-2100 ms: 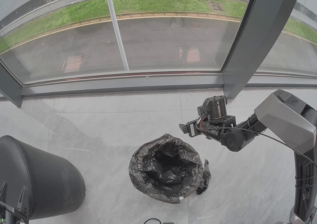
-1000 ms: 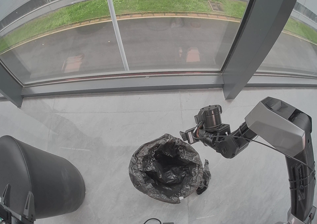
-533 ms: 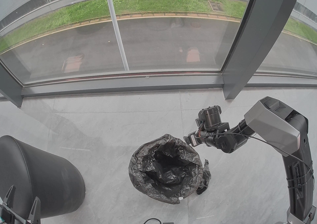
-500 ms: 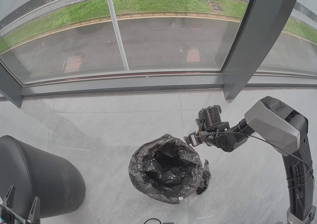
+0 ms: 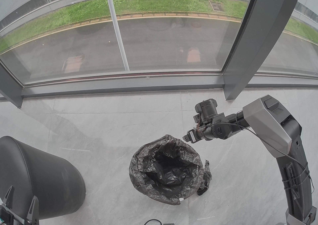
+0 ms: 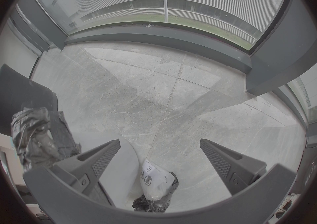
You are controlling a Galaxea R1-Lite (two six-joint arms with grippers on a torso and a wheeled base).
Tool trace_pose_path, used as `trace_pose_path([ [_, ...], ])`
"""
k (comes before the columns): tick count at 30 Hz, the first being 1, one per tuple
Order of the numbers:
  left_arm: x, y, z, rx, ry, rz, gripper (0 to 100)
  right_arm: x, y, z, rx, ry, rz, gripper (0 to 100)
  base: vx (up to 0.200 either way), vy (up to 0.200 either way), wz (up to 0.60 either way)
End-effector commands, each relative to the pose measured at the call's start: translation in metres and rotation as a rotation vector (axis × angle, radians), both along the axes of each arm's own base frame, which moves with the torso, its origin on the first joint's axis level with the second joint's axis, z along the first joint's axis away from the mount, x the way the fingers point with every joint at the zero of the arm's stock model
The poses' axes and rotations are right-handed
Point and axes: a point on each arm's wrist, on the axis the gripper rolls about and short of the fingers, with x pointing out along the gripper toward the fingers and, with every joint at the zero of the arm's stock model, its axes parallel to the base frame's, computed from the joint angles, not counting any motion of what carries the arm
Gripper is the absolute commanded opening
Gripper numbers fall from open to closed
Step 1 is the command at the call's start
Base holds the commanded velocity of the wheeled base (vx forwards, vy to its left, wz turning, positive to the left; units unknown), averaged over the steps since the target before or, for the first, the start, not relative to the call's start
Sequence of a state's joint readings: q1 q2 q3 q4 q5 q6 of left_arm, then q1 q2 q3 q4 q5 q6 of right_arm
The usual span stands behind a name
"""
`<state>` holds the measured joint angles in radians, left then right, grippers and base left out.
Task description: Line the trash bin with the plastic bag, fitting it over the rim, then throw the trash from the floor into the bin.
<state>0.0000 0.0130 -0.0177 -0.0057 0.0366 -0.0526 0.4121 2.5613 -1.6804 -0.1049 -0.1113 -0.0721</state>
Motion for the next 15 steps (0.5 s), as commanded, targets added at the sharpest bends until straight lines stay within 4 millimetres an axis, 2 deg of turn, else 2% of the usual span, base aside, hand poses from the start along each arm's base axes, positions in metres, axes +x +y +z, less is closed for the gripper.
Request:
trace_pose_path([
  [1, 0.0, 0.0, -0.004, 0.0, 0.0, 0.0, 100, 0.015, 0.006, -0.026, -0.002, 0.036, -0.004, 100, 0.0, 0.0, 0.0],
  [15, 0.0, 0.0, -0.005, 0.027, 0.005, -0.007, 100, 0.03, 0.004, -0.033, 0.009, 0.036, -0.018, 100, 0.0, 0.0, 0.0],
])
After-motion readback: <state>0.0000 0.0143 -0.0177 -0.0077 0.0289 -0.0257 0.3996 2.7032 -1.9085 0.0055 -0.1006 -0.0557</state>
